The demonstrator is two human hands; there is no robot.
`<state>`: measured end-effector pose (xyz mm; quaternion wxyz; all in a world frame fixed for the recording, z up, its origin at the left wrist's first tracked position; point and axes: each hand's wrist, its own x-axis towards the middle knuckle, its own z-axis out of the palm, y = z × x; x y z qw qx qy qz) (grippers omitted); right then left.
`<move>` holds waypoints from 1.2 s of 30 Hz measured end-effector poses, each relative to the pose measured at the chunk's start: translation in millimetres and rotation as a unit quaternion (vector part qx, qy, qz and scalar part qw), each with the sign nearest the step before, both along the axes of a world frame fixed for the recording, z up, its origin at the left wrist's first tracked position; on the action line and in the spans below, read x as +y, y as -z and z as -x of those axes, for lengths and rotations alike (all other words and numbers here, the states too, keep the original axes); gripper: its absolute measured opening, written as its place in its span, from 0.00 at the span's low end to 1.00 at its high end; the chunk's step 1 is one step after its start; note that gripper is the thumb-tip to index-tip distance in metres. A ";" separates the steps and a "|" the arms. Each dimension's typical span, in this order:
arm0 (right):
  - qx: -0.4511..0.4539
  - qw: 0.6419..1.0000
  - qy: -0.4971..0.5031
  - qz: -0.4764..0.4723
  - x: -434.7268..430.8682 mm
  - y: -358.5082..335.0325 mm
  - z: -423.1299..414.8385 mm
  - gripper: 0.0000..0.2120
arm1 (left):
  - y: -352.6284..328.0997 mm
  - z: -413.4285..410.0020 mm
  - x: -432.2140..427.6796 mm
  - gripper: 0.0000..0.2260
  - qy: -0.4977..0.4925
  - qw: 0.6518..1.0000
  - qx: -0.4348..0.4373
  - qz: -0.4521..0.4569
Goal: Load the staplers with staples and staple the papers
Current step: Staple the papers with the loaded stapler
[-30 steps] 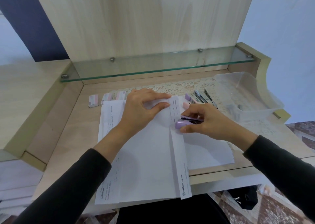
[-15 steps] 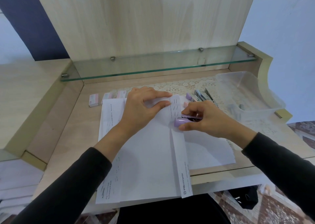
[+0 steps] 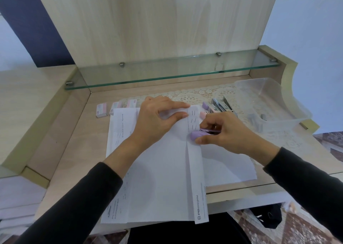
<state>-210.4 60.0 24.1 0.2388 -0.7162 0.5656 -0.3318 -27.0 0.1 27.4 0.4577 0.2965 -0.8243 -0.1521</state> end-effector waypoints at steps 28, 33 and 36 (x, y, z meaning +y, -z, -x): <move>0.096 0.985 0.042 -0.136 -11.6 23.1 4.2 0.20 | 37.2 -4.6 -31.9 0.10 -0.124 0.970 -0.172 -0.120; 0.183 0.976 0.087 -0.075 -33.2 26.8 -4.6 0.17 | 33.9 -27.5 -10.2 0.10 -0.138 0.967 -0.165 -0.139; 0.194 0.975 0.102 -0.038 -47.3 32.5 0.3 0.19 | 34.2 -39.9 1.6 0.09 -0.137 0.968 -0.155 -0.140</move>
